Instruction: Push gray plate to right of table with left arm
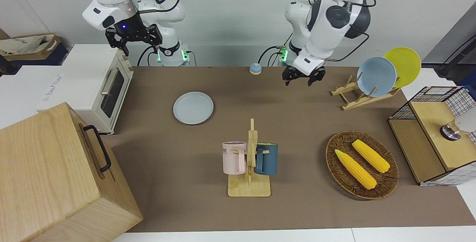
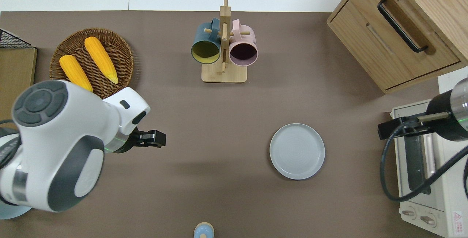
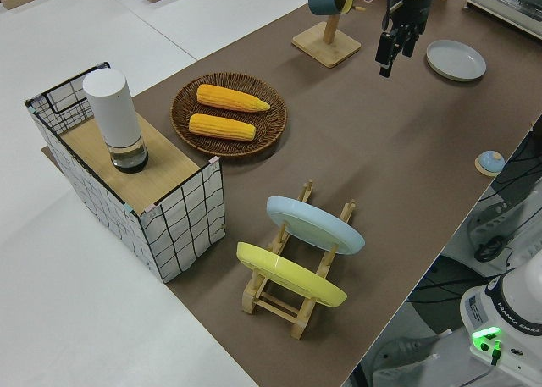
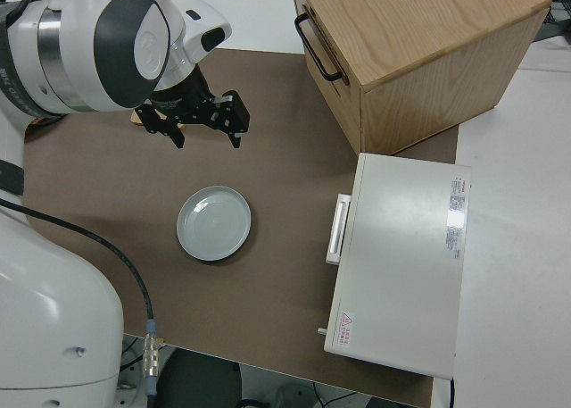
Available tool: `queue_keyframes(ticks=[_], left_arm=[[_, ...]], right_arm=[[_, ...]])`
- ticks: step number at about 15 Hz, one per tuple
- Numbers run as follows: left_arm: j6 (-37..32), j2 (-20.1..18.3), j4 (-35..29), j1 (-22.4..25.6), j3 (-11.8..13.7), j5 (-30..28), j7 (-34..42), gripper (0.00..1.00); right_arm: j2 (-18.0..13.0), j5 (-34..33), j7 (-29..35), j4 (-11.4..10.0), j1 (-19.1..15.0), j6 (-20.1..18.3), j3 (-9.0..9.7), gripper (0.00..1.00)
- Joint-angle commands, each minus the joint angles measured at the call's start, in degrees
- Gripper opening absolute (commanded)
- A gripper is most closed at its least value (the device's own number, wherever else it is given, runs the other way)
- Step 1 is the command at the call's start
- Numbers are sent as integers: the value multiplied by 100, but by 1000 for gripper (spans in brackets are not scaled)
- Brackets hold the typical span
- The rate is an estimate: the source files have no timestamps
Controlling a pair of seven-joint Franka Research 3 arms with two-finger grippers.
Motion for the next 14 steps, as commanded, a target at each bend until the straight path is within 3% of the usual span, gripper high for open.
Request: queue_keyframes(ticks=[1,9,14], left_arm=[[-573,-211,158,522,-44,188,640,991],[-882,-246,422,1524,0,593,1687,991],[-882,-246,677,1586,307,769,2021,991]], right_arm=[[-14,25,75,53,-115,-89,92,983],[-14,25,66,53,-107,-89,92,983],[-14,25,66,53,-107,-89,92,983]])
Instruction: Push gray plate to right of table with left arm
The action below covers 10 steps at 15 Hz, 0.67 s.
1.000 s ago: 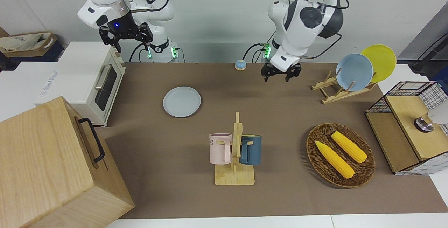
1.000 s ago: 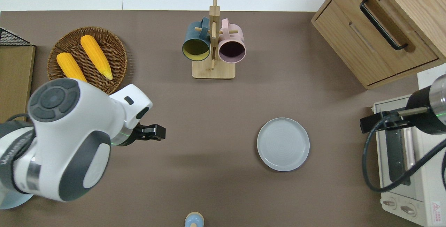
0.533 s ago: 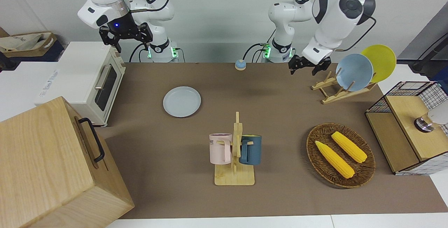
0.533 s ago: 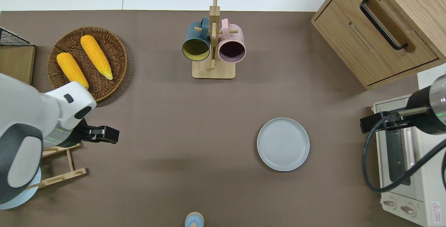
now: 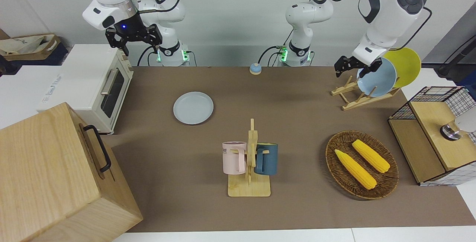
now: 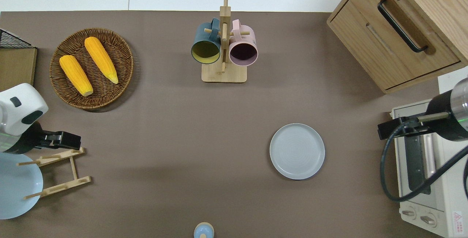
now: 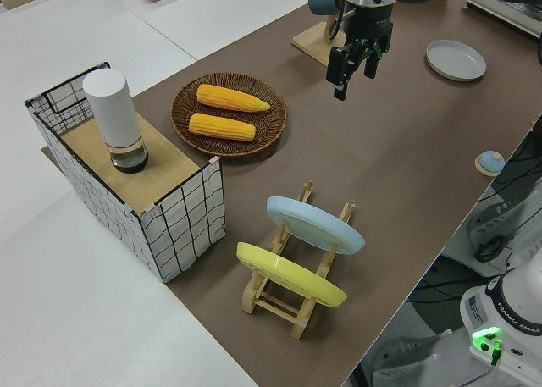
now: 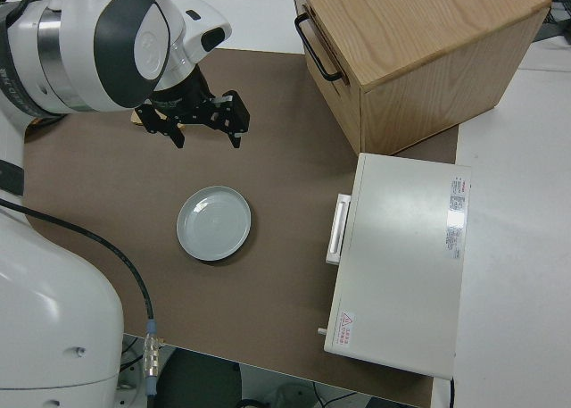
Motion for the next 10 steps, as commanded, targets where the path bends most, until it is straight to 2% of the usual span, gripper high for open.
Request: queue_keyframes(ticks=[1,3,7,10], left_arm=[[-138,-22,336,21,129,136,127,991],[-77,-13,433,12,208,145,127,991],[-41,-22,486,-32,156,136,118,993],[-401,13,899,-67,121,49,83,993]], right_arm=[[-14,25,75,53,-107,-89,92,983],[-14,25,66,53,-107,-89,92,983],[-14,25,75,53,-107,-89,92,983],[-14,25,66,53,-115,-89,92,983]])
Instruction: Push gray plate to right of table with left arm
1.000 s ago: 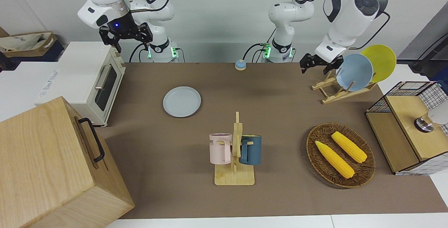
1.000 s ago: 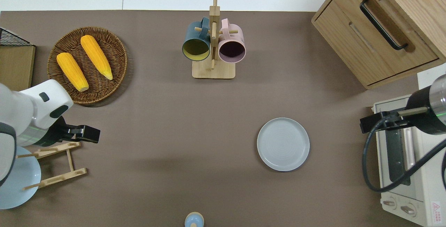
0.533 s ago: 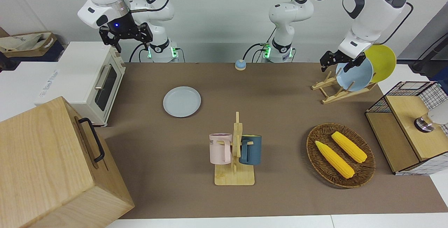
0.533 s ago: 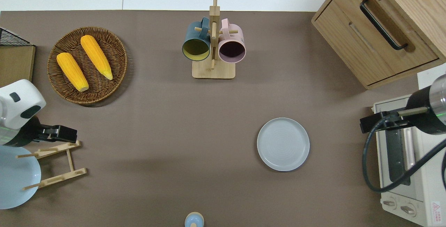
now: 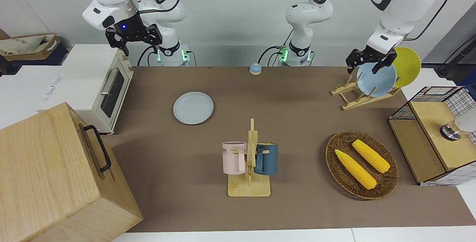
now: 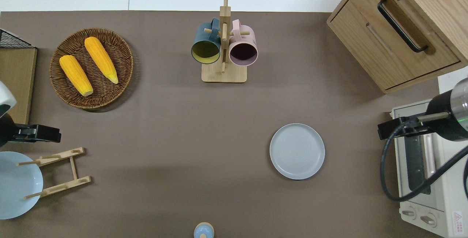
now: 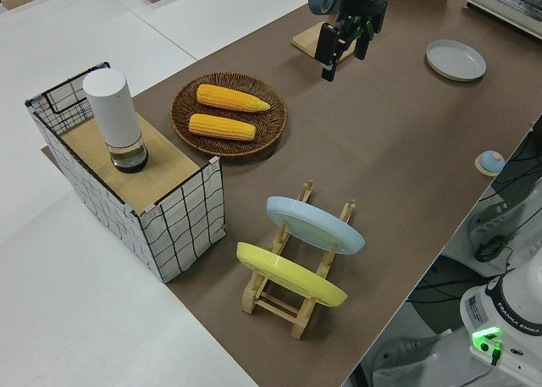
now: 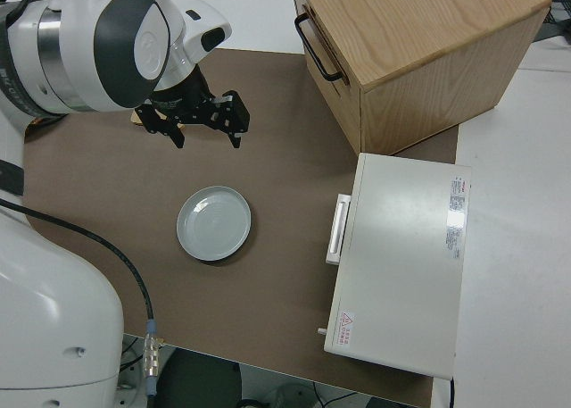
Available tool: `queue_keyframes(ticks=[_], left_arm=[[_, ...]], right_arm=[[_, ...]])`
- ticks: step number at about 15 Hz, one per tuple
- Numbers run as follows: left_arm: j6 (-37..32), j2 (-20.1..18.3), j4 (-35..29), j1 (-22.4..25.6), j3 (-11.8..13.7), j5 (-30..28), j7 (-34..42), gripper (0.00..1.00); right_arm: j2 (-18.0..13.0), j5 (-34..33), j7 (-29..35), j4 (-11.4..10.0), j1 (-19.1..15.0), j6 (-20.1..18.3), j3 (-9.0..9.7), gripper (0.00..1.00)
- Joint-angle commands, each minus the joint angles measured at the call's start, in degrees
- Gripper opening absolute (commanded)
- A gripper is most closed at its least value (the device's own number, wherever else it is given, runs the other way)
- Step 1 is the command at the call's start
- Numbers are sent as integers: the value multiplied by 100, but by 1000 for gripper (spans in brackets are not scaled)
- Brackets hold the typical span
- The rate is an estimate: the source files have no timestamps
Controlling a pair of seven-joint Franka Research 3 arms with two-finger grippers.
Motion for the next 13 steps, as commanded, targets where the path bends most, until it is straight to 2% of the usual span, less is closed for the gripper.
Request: queue_keyframes(ticks=[1,3,13], left_arm=[[-424,26,365,-101,-23,-29,-6,993],[-460,9,383,-92,-119,-64,-6,993],[-416,-9,436,-101,-199,-56,64,993]], right_arm=[[-14,25,66,53,-107,-89,92,983],[-14,25,66,53,-115,-89,92,983],[-14,25,75,53,-107,-89,92,983]])
